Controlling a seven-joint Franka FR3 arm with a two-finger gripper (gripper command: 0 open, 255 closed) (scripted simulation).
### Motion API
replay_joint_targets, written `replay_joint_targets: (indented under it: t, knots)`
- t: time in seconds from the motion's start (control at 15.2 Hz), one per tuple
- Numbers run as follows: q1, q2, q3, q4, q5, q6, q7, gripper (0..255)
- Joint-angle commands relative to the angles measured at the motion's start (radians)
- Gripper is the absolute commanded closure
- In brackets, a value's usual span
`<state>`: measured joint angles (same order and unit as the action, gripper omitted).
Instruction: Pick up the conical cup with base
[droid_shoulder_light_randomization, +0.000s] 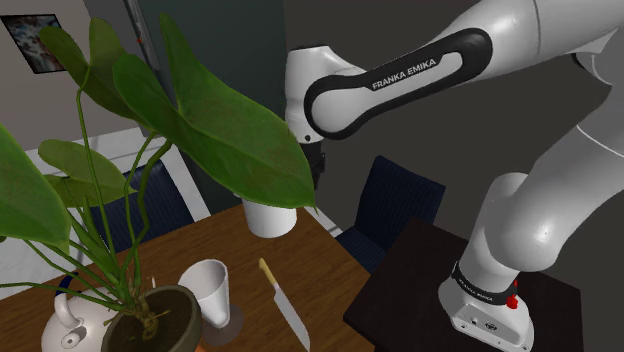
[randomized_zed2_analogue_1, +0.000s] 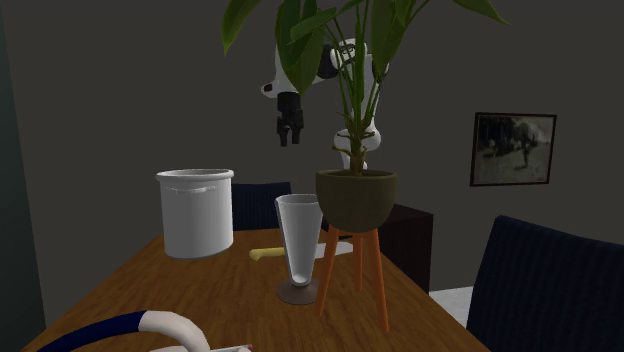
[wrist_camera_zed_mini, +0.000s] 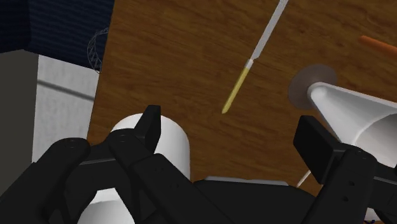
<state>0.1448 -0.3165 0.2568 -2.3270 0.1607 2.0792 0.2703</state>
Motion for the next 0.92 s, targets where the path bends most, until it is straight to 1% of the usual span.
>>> replay_joint_targets:
  t: [0.0,0.4,0.66,0.86]
  knots:
    - [0.01,0.062,0.028,0.03,0.0,0.039,0.034,0]
    - [0.04,0.257,0.097,0.141,-0.037,0.139,0.136,0]
    - [0.069,0.395,0.128,0.238,-0.088,0.188,0.212,0]
    - [0.1,0.502,0.14,0.324,-0.134,0.212,0.27,0]
